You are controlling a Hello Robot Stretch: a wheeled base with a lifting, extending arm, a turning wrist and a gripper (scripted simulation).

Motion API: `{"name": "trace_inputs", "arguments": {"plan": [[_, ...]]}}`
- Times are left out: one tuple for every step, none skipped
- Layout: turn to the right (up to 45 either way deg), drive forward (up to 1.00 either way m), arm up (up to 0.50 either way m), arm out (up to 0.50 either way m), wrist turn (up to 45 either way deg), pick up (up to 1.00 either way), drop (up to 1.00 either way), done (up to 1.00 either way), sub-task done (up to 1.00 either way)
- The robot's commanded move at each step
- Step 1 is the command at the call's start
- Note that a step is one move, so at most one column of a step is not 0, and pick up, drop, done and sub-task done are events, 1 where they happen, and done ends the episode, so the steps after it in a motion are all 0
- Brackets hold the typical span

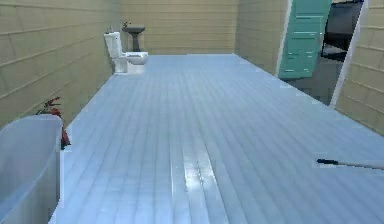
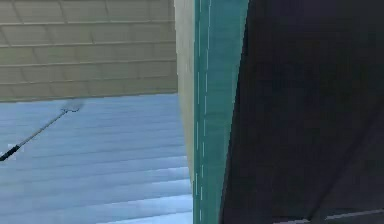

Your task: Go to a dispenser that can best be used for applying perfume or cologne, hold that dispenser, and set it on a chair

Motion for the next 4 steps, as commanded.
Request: {"name": "trace_inputs", "arguments": {"plan": [[24.0,0.00,0.00,0.00,0.0,0.00,0.00,0.00,0.00],[0.0,1.00,0.00,0.00,0.0,0.00,0.00,0.00,0.00],[3.0,0.00,0.00,0.00,0.0,0.00,0.00,0.00,0.00],[0.0,1.00,0.00,0.00,0.0,0.00,0.00,0.00,0.00]]}}
